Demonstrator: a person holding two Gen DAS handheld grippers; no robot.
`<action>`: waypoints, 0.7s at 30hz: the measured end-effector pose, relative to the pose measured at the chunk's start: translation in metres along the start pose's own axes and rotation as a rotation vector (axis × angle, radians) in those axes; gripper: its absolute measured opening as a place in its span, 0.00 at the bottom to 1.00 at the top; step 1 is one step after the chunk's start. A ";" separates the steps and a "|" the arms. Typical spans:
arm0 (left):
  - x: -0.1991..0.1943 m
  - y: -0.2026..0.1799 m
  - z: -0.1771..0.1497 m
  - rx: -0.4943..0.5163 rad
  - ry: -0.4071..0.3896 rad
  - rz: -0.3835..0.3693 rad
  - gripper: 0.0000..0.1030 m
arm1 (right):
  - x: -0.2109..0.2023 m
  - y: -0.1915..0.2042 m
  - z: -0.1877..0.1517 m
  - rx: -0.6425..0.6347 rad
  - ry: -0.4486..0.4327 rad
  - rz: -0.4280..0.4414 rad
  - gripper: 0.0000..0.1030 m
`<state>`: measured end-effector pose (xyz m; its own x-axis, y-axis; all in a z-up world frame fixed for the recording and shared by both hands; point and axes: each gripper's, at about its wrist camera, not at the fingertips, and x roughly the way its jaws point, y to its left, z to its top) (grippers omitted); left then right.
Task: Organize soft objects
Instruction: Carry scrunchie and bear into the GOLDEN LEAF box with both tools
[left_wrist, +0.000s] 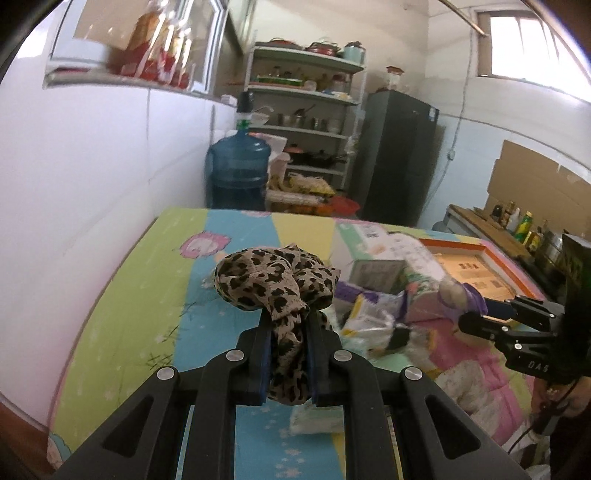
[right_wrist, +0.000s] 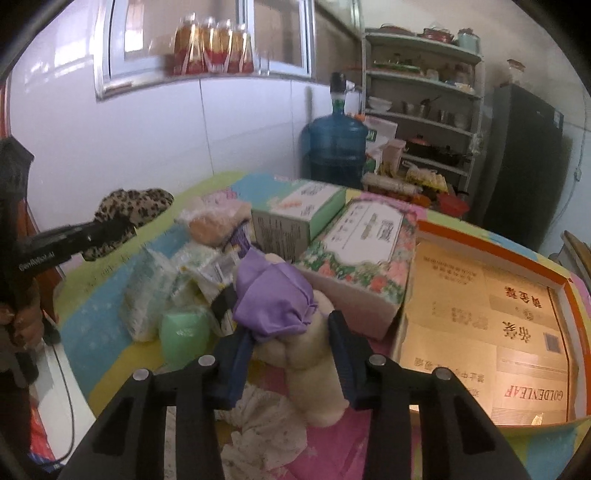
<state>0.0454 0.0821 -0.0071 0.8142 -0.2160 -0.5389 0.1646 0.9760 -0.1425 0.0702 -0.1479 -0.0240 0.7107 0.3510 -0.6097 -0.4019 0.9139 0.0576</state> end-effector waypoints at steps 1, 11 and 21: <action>-0.001 -0.004 0.000 0.006 -0.003 -0.002 0.14 | -0.004 -0.001 0.001 0.005 -0.015 0.002 0.39; -0.006 -0.051 0.018 0.021 -0.045 -0.090 0.14 | -0.044 -0.033 0.010 0.107 -0.161 -0.027 0.39; -0.001 -0.129 0.031 0.103 -0.057 -0.198 0.14 | -0.085 -0.075 -0.002 0.187 -0.238 -0.106 0.39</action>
<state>0.0406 -0.0425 0.0370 0.7901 -0.4042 -0.4608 0.3775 0.9132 -0.1536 0.0387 -0.2471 0.0224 0.8670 0.2699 -0.4189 -0.2212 0.9617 0.1618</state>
